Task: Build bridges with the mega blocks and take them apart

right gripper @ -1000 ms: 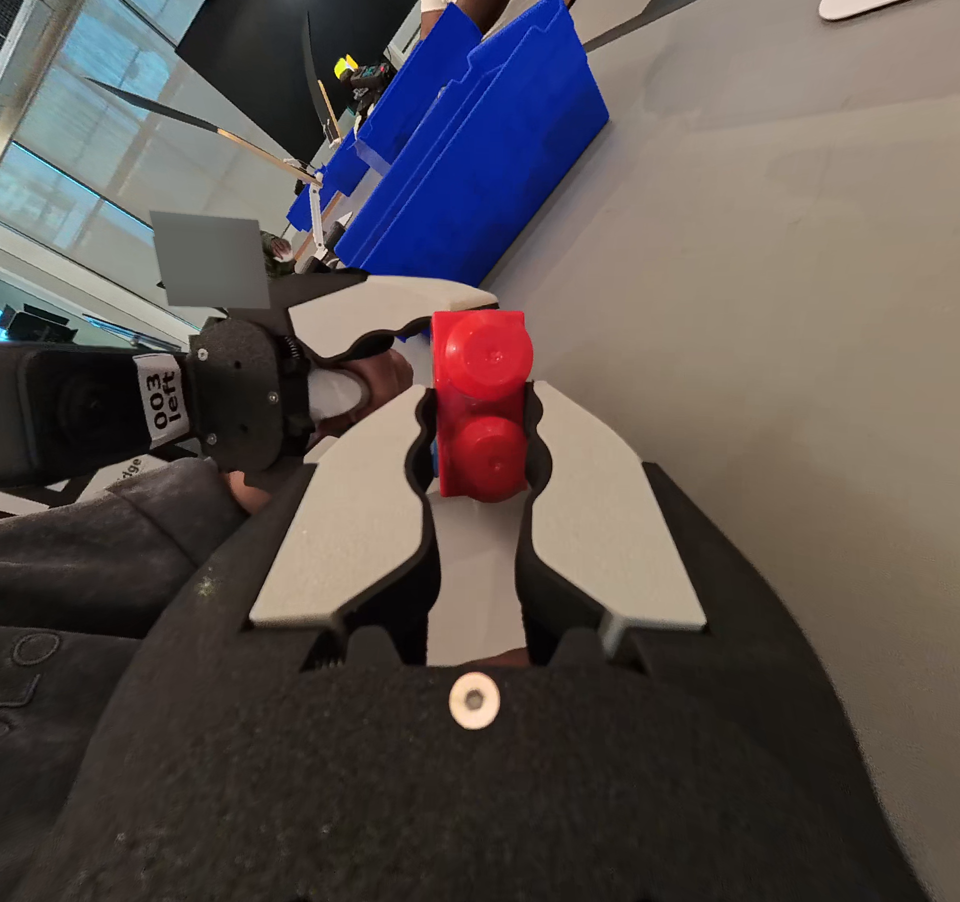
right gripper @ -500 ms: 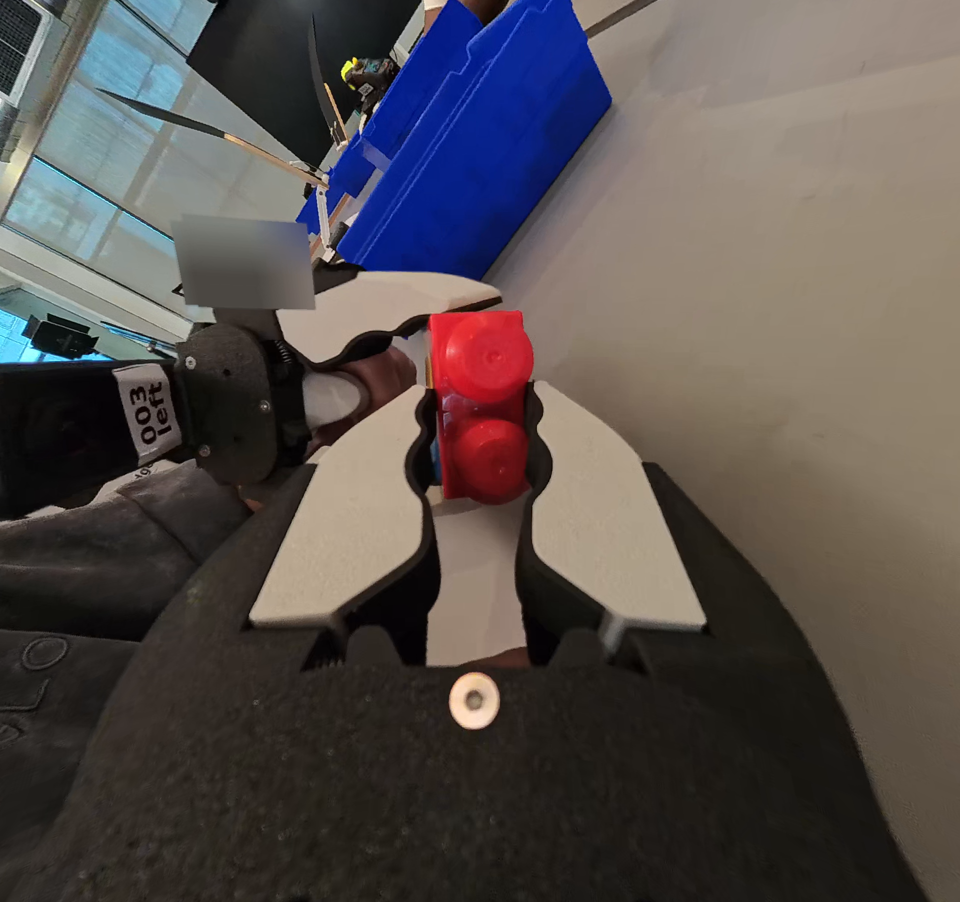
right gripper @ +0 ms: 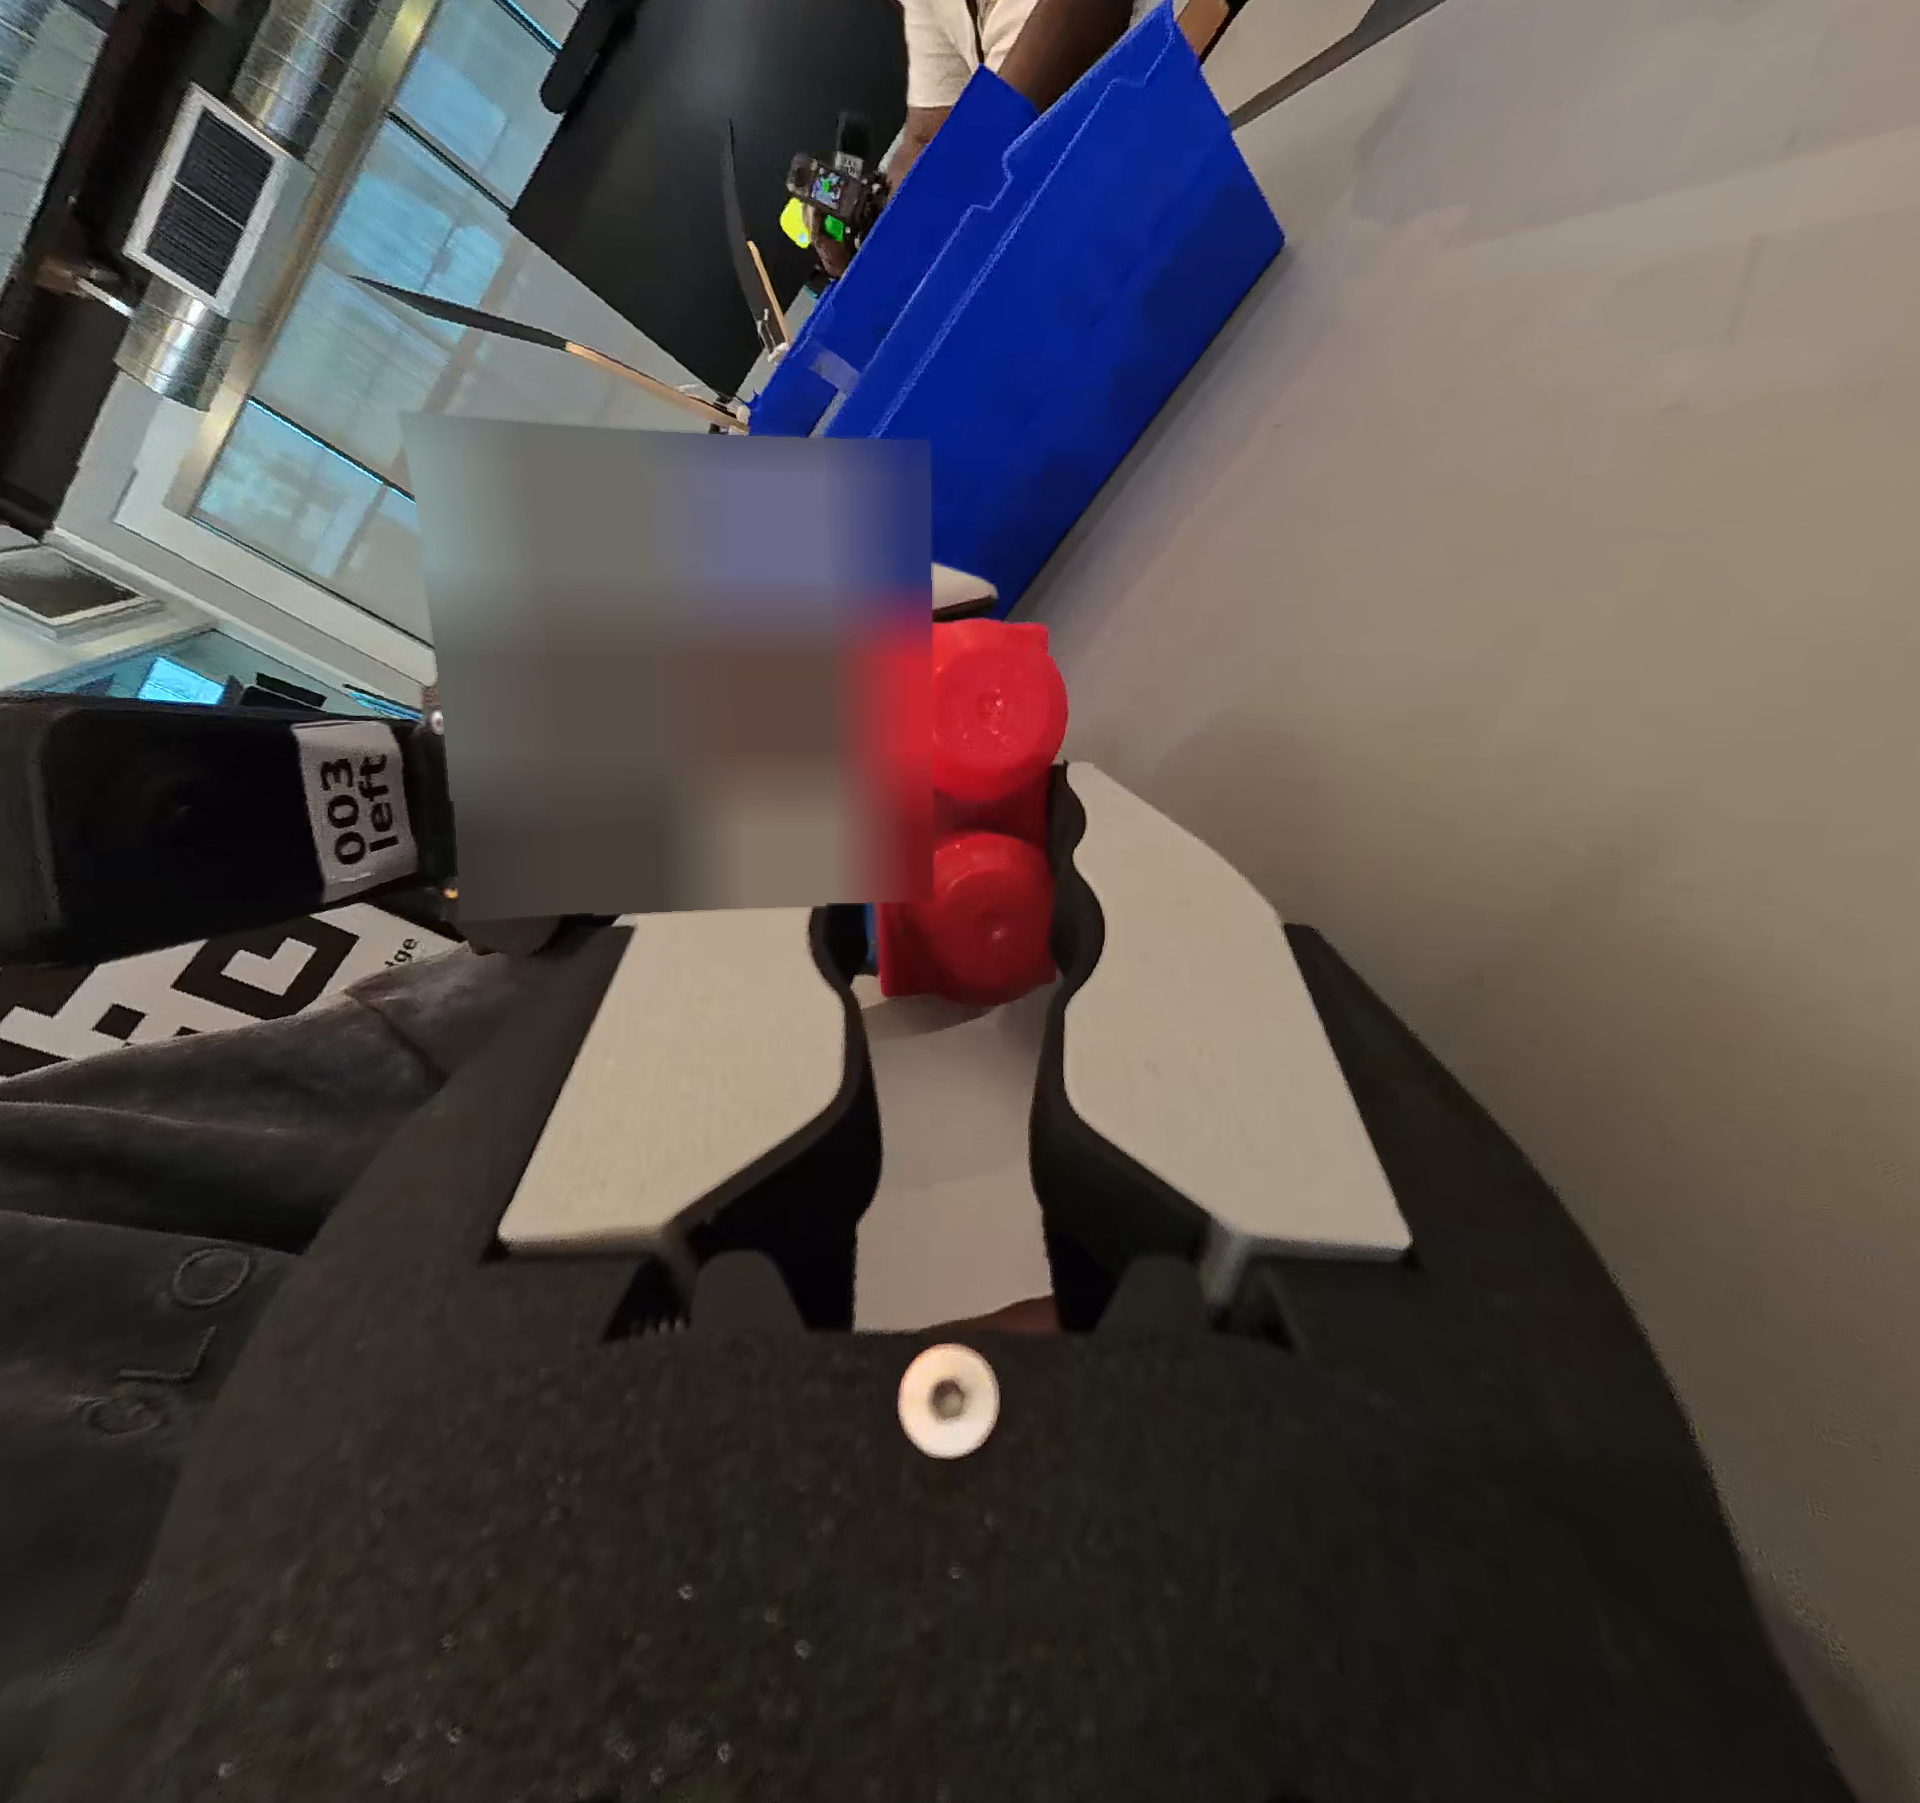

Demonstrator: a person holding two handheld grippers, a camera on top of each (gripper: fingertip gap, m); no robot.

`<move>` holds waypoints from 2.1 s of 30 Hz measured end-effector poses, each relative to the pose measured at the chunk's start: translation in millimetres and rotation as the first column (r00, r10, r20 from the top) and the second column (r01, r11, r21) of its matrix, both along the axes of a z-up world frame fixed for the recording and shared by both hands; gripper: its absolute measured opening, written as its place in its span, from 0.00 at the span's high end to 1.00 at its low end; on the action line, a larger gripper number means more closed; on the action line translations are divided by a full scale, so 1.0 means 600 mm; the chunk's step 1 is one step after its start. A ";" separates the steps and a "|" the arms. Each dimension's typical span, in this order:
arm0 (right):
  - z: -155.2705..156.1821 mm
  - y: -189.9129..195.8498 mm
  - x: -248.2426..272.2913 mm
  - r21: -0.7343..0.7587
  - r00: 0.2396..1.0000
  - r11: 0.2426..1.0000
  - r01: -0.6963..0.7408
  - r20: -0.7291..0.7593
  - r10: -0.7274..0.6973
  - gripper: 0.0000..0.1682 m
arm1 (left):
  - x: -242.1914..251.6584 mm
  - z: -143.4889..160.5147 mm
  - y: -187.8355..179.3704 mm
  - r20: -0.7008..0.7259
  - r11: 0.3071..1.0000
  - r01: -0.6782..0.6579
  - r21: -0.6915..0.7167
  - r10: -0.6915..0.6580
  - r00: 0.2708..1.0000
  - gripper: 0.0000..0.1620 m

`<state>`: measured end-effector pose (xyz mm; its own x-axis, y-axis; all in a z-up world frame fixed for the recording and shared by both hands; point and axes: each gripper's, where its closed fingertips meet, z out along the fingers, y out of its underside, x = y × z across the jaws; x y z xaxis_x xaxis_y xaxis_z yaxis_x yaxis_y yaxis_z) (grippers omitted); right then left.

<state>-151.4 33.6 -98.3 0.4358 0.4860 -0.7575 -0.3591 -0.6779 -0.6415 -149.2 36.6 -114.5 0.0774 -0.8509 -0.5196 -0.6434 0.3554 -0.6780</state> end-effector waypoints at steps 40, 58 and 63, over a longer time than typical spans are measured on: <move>0.066 0.078 0.670 -0.117 0.239 0.700 0.705 0.968 -0.079 0.81 | -0.160 0.072 -0.015 0.202 0.752 -0.158 -0.640 0.362 0.910 0.47; -0.015 0.060 0.724 0.015 0.104 0.696 0.718 0.986 -0.128 0.66 | -0.138 0.005 -0.005 0.128 0.731 -0.160 -0.664 0.322 0.938 0.51; 0.218 0.029 0.574 0.326 0.211 0.756 0.567 0.830 -0.516 0.66 | -0.165 0.013 0.006 0.168 0.712 -0.172 -0.681 0.380 0.909 0.54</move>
